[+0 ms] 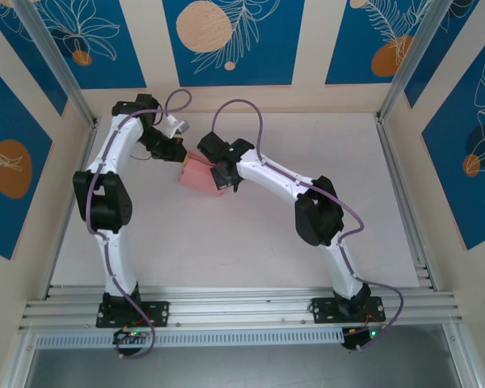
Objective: Fold the paper box
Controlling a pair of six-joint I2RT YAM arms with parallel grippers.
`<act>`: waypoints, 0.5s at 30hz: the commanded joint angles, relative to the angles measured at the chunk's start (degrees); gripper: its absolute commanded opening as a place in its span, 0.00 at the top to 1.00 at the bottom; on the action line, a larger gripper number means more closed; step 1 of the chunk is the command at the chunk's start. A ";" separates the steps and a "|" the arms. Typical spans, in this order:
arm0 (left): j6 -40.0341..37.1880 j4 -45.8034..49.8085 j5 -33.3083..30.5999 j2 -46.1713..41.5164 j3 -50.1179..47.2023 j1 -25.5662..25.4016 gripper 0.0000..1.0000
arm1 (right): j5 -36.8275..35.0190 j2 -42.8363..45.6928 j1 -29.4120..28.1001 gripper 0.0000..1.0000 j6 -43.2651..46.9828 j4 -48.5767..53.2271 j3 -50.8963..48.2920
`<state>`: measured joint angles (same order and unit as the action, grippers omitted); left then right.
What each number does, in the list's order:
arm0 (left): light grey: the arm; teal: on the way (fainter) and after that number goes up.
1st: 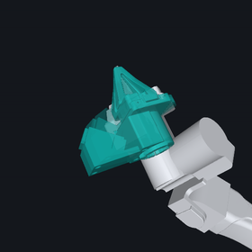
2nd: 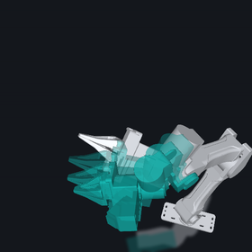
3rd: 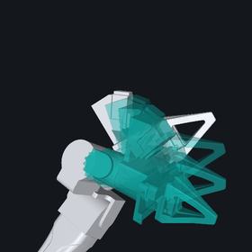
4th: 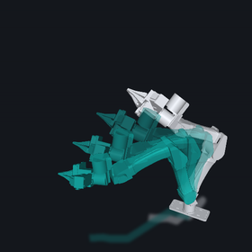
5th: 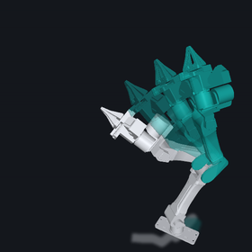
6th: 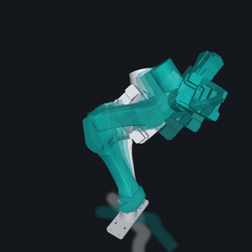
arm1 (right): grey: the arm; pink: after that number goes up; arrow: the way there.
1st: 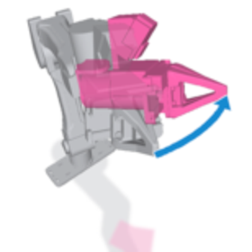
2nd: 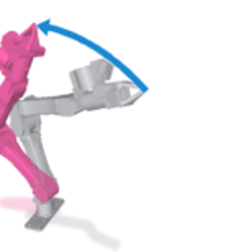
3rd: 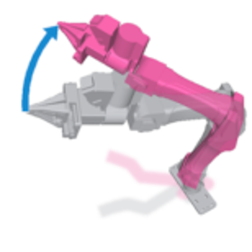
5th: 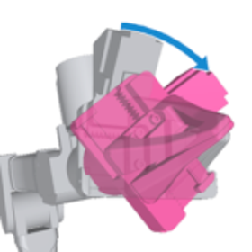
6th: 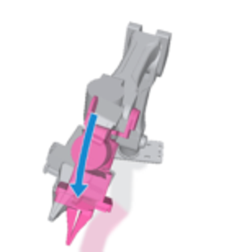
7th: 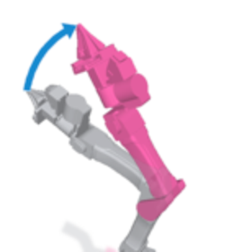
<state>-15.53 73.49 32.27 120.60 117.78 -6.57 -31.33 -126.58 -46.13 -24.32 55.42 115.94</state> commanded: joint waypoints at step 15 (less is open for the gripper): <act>4.22 -6.31 2.91 0.46 -9.53 -1.42 1.00 | 2.59 0.68 -1.04 0.95 0.47 1.19 -1.01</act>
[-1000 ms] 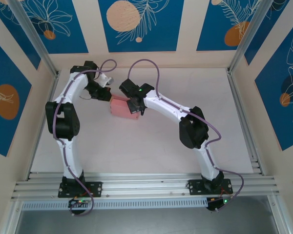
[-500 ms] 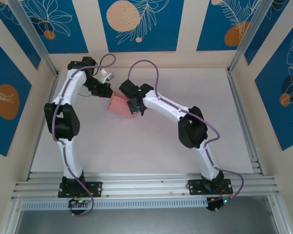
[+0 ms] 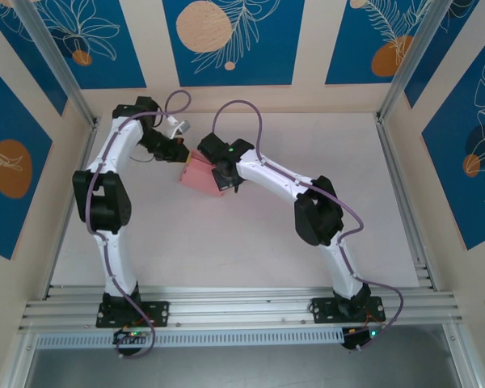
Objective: Fold the paper box
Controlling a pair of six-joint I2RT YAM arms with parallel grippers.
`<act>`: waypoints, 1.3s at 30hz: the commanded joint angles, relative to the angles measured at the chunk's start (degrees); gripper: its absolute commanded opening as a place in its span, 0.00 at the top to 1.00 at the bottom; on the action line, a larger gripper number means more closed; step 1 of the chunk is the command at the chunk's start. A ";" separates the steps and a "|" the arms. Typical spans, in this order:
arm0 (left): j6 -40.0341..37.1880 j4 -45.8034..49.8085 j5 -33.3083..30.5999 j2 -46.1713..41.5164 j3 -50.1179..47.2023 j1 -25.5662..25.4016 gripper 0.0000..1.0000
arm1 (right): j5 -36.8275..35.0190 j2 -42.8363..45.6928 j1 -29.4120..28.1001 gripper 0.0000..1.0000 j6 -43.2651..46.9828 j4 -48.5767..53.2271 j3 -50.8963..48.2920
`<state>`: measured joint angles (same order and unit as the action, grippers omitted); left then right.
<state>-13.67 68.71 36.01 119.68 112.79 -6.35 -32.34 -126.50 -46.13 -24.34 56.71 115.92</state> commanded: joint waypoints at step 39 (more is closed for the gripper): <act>6.66 -10.10 -2.27 -0.61 -11.56 -1.84 1.00 | 2.44 7.57 0.84 0.32 0.20 -4.18 -3.27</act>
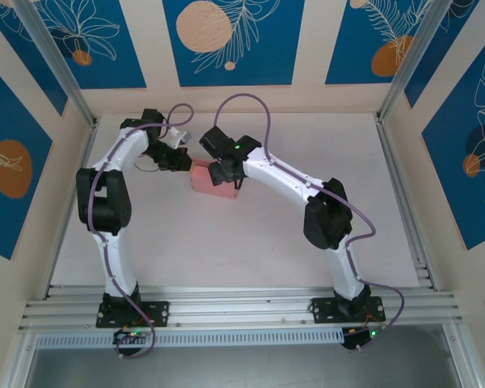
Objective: Fold the paper box
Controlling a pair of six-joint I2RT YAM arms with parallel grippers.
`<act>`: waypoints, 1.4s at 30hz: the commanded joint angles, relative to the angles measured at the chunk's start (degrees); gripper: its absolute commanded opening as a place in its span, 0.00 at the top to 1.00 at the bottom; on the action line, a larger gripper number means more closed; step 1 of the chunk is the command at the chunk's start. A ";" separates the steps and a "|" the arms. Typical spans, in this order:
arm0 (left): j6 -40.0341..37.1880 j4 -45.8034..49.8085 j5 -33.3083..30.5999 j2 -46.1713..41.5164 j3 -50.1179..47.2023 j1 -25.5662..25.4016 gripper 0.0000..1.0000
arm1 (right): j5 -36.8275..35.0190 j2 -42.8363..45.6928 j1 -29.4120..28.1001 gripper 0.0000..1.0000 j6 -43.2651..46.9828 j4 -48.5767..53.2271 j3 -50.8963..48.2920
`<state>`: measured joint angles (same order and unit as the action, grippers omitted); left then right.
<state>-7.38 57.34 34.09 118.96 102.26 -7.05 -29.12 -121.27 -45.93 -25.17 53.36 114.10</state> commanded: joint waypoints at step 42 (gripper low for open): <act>-0.01 2.42 -0.84 0.24 1.18 -1.70 1.00 | 0.58 -4.67 2.25 0.30 12.20 -4.96 -1.81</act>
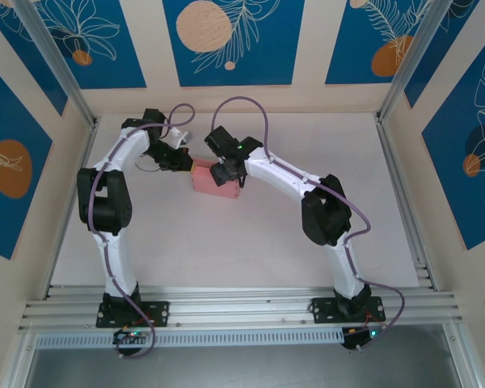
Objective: Fold the paper box
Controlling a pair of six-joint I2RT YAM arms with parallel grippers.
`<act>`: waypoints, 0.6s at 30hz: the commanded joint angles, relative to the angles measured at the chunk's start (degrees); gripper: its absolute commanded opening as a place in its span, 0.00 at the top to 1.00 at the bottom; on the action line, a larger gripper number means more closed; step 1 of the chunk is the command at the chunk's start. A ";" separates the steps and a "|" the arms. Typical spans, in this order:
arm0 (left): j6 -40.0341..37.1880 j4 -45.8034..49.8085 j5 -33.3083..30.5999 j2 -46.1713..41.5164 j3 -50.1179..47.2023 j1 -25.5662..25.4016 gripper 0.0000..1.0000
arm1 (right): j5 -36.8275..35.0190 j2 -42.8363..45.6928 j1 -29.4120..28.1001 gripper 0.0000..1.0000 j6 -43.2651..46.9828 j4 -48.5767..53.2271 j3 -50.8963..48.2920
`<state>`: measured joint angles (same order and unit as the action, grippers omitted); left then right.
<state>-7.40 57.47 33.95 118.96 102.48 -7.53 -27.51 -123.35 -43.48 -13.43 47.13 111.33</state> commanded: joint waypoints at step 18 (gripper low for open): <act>0.52 3.09 -3.77 -2.89 5.08 -1.26 0.80 | -1.17 -3.58 -0.41 0.30 0.00 1.75 0.91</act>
<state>-7.35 59.33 32.29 118.65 105.69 -8.12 -28.14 -123.87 -43.53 -13.45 47.09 111.90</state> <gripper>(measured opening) 0.197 0.696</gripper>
